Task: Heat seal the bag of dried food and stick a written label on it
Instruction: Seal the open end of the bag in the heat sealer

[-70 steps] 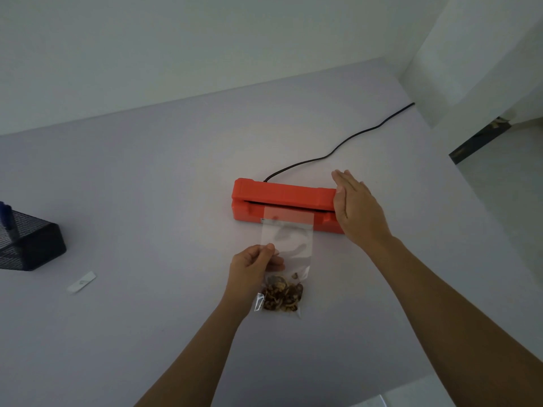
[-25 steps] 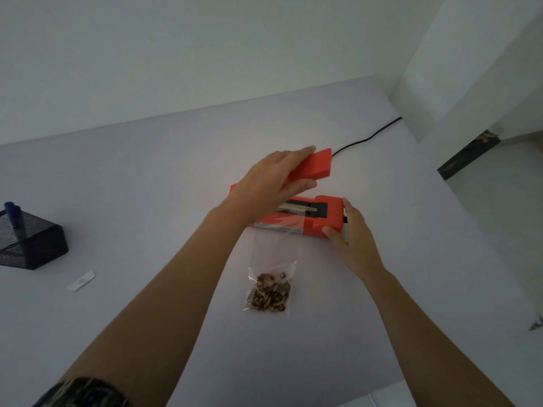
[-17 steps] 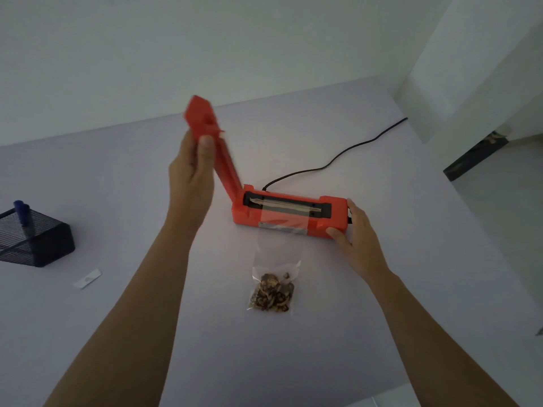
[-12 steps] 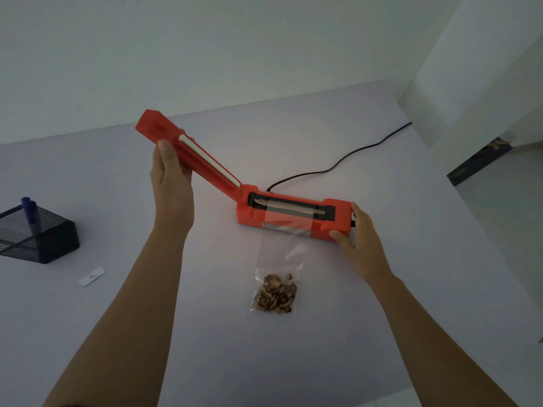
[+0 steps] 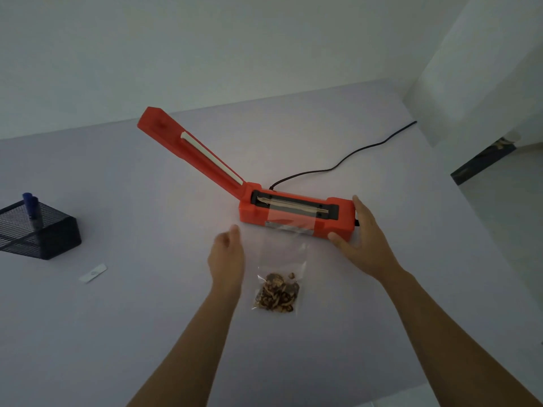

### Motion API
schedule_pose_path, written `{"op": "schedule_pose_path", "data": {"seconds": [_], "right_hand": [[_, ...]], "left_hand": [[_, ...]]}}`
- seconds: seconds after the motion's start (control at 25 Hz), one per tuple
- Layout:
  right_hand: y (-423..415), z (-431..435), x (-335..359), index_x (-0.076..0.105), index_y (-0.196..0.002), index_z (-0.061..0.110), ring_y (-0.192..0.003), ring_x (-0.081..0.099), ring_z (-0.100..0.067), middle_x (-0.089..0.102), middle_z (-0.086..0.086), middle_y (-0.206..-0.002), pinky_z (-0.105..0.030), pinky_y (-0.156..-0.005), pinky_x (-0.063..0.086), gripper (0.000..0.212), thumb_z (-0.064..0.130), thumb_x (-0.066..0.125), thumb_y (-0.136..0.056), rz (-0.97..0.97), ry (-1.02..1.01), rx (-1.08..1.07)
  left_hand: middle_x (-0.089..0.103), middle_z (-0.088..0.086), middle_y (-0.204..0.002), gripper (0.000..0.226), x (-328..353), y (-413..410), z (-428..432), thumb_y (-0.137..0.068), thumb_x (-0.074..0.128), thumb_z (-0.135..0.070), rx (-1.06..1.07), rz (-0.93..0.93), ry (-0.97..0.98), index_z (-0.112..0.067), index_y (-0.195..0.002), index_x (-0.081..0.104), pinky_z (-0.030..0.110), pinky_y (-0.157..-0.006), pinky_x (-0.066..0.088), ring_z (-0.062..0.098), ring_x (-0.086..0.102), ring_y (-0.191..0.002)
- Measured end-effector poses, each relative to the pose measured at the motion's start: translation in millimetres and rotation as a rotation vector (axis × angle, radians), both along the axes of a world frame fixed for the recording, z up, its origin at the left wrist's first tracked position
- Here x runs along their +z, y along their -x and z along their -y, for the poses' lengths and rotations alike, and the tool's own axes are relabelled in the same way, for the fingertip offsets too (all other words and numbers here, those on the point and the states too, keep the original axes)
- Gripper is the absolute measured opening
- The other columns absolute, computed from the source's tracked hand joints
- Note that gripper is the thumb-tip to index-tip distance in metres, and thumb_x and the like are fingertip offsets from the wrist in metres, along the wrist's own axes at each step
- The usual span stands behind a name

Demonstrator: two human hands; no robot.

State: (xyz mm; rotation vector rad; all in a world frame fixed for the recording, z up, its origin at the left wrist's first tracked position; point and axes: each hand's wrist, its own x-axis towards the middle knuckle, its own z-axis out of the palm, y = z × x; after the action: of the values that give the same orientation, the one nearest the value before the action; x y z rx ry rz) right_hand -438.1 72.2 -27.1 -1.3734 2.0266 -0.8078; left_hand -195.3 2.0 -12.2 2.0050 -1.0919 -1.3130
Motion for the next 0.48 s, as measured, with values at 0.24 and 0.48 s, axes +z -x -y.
{"op": "schedule_pose_path", "data": {"seconds": [0.24, 0.48], "right_hand": [[5.9, 6.4, -1.7, 0.018, -0.146, 0.015, -0.134, 0.033, -0.018, 0.029, -0.005, -0.150, -0.026, -0.104, 0.026, 0.083, 0.037, 0.066, -0.082, 0.001, -0.011, 0.000], [7.2, 6.0, -6.2, 0.023, -0.144, 0.016, -0.130, 0.037, -0.018, 0.035, -0.004, -0.146, -0.026, -0.103, 0.031, 0.081, 0.035, 0.069, -0.080, -0.004, 0.017, -0.010]], "left_hand": [[0.067, -0.001, -0.070, 0.033, 10.1, 40.0, -6.2, -0.089, 0.050, -0.049, -0.241, 0.004, 0.098, -0.018, -0.093, 0.062, 0.028, -0.063, 0.050, 0.018, 0.066, -0.065], [0.064, 0.006, -0.065, 0.021, 31.6, 56.6, 1.1, -0.090, 0.052, -0.026, -0.189, 0.176, 0.271, -0.015, -0.080, 0.067, 0.027, -0.055, 0.045, 0.021, 0.061, -0.060]]}}
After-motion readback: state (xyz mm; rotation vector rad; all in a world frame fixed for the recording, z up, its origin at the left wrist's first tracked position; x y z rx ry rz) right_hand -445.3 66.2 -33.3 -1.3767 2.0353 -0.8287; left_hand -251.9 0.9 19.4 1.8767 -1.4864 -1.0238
